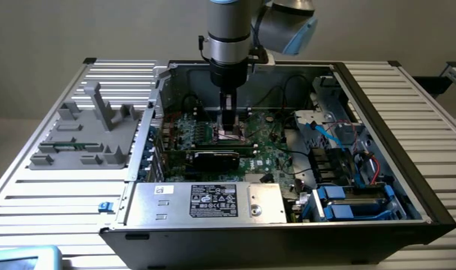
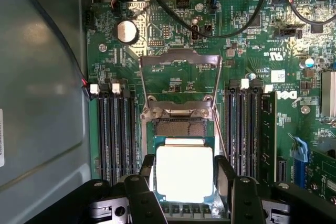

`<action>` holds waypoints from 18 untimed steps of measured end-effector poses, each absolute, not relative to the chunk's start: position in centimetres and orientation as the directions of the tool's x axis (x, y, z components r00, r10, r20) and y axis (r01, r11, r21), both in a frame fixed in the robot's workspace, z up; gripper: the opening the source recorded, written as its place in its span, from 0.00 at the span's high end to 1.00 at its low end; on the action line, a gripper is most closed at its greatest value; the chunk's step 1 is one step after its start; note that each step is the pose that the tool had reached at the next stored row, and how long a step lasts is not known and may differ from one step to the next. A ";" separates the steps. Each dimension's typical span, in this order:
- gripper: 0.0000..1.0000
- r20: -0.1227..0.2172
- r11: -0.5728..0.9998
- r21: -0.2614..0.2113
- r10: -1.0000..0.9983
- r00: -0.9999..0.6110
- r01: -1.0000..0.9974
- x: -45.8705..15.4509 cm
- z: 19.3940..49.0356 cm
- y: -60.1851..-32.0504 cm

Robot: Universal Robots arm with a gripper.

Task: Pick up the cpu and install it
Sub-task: 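Place the cpu into insertion slot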

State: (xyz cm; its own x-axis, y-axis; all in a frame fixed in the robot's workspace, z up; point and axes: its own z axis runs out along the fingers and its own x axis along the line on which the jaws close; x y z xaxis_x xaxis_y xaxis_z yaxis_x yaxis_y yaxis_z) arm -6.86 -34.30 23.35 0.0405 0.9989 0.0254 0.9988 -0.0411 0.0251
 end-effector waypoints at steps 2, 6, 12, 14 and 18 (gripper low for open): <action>0.45 0.025 -0.041 0.025 0.999 0.041 0.999 -6.8 23.0 -34.3; 0.45 0.025 -0.041 0.025 0.999 0.041 0.999 -6.8 22.4 -34.3; 0.45 0.025 -0.041 0.025 0.999 0.041 0.999 -6.8 22.4 -34.3; 0.45 0.025 -0.041 0.025 0.999 0.041 0.999 -6.8 22.4 -34.2; 0.45 0.023 -0.031 0.025 0.999 0.031 0.999 -6.8 22.2 -34.0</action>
State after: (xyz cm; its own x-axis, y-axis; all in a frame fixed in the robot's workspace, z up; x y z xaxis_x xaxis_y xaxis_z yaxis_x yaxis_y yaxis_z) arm -6.75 -34.00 22.23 0.0307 0.9993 0.0231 0.9992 -0.0312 0.0253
